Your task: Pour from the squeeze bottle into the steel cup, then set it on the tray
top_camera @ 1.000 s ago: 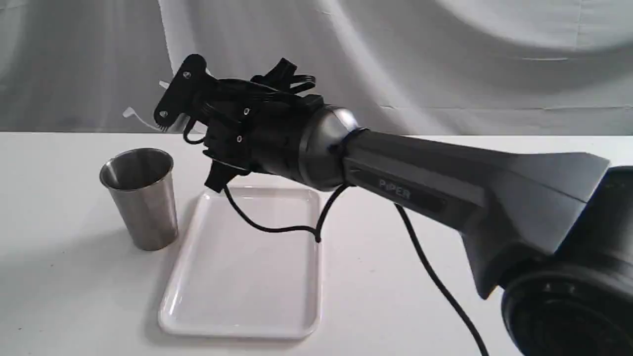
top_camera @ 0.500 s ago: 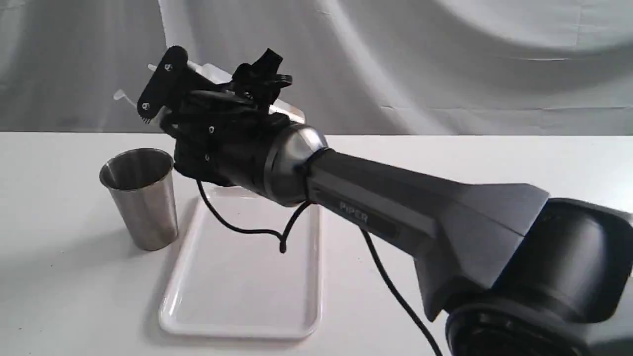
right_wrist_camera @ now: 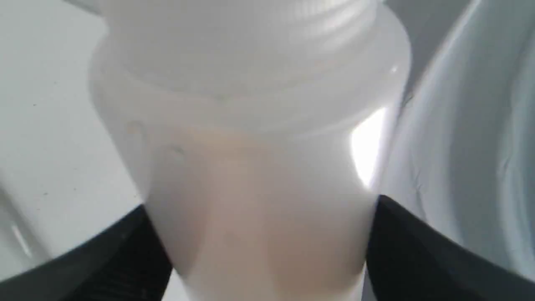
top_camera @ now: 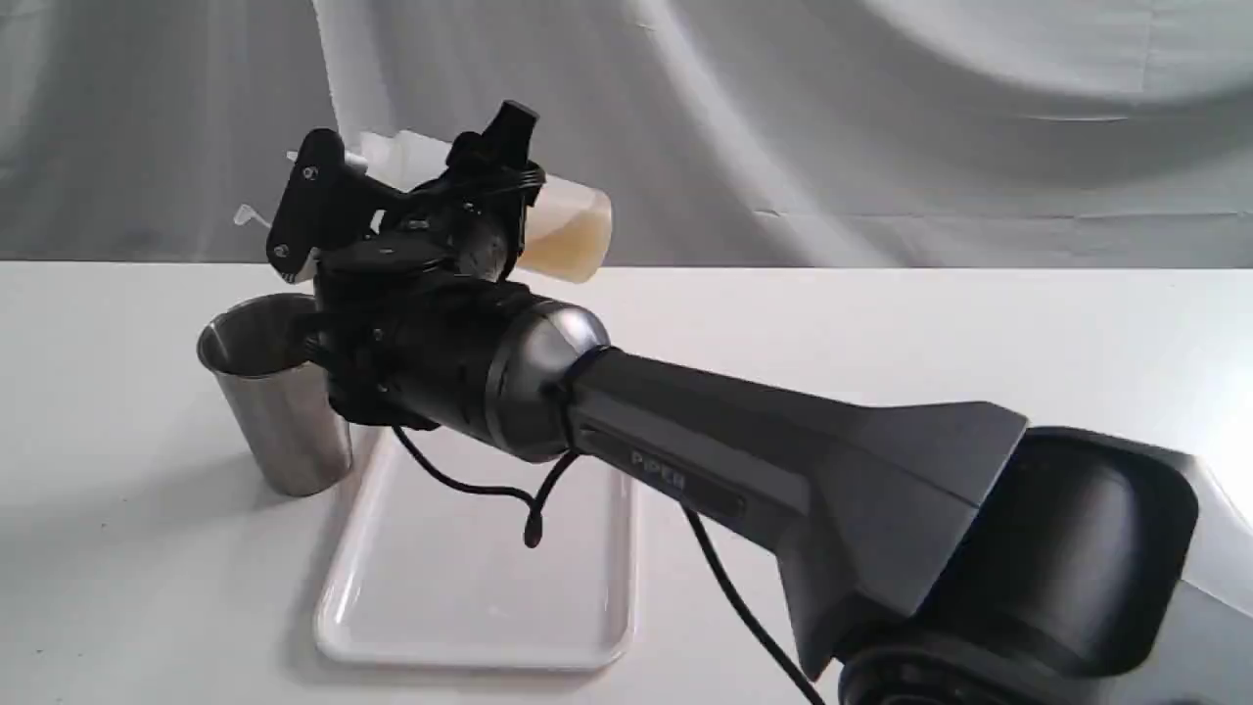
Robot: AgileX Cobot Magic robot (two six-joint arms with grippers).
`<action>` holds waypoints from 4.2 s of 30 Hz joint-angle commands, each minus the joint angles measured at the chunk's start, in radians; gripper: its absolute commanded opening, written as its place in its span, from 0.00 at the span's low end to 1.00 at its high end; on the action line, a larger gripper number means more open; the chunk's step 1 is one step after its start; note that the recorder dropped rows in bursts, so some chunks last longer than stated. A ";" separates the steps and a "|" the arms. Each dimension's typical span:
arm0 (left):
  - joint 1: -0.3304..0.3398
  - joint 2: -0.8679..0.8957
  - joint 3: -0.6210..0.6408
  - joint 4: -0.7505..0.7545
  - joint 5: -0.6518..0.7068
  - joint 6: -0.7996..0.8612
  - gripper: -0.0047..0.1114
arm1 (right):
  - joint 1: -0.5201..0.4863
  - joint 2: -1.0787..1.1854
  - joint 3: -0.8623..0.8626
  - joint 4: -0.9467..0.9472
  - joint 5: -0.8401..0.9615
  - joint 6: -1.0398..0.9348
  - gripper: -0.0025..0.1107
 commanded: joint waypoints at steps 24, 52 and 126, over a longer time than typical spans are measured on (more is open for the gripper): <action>-0.001 -0.005 0.004 0.002 -0.007 -0.002 0.11 | 0.019 0.018 -0.012 -0.279 -0.003 -0.035 0.32; -0.001 -0.005 0.004 0.002 -0.007 -0.002 0.11 | 0.032 0.050 -0.012 -0.376 0.032 -0.300 0.32; -0.001 -0.005 0.004 0.002 -0.007 -0.002 0.11 | 0.043 0.034 -0.012 -0.376 0.073 -0.486 0.32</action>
